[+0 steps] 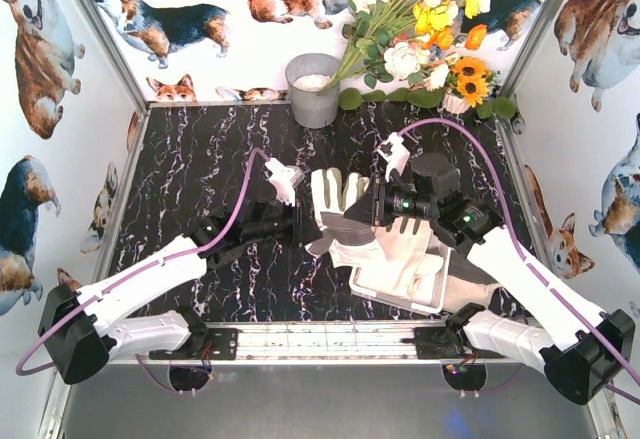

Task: Put the gloves into the storage basket
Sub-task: Place the glove at the center of the board.

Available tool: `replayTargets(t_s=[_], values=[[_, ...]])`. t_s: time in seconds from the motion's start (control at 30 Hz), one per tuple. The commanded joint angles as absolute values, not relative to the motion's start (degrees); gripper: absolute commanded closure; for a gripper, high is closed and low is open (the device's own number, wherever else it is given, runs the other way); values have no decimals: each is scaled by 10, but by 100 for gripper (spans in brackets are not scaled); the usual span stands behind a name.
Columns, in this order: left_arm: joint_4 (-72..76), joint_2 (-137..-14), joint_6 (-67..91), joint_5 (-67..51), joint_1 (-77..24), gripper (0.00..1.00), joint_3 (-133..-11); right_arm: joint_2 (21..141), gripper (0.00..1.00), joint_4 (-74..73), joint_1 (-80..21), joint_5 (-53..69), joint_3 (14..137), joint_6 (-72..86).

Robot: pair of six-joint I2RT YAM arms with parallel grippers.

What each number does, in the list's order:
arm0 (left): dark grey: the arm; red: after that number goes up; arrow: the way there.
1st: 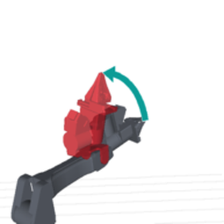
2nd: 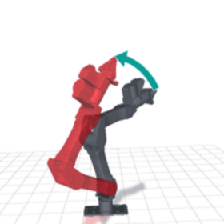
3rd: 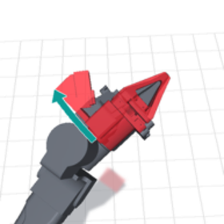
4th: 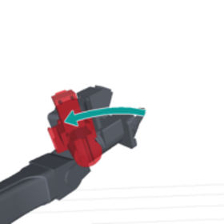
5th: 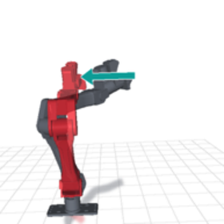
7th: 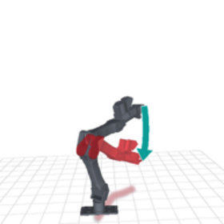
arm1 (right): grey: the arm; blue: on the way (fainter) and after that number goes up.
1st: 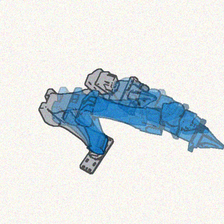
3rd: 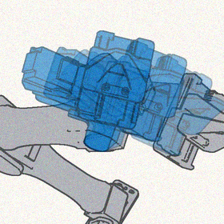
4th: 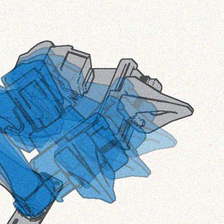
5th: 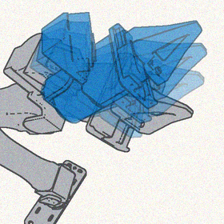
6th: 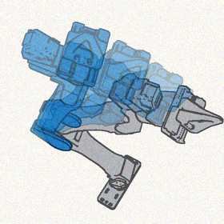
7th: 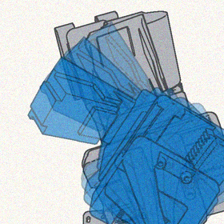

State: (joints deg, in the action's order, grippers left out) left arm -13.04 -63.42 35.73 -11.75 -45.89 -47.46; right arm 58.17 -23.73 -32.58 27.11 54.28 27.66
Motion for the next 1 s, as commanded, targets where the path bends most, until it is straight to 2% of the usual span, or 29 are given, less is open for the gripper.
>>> replayTargets(t_s=[0.0,0.03,0.13,0.33,0.47,0.63,0.97], values=[[-171,-624,345,-128,-456,97,-472,590,100,-165,-331,257,550,334],[-181,-619,344,-131,-456,100,-470,594,100,-159,-332,251,548,345],[-229,-604,334,-117,-456,100,-475,613,100,-136,-341,241,545,378],[-405,-579,318,2,-453,100,-527,700,100,-94,-391,214,551,454],[-477,-586,314,13,-420,100,-527,765,100,-87,-416,184,563,470],[-470,-617,299,-16,-358,100,-491,845,100,-118,-441,144,589,437],[-385,-707,295,1,-353,100,-473,924,100,-75,-449,99,575,439]])
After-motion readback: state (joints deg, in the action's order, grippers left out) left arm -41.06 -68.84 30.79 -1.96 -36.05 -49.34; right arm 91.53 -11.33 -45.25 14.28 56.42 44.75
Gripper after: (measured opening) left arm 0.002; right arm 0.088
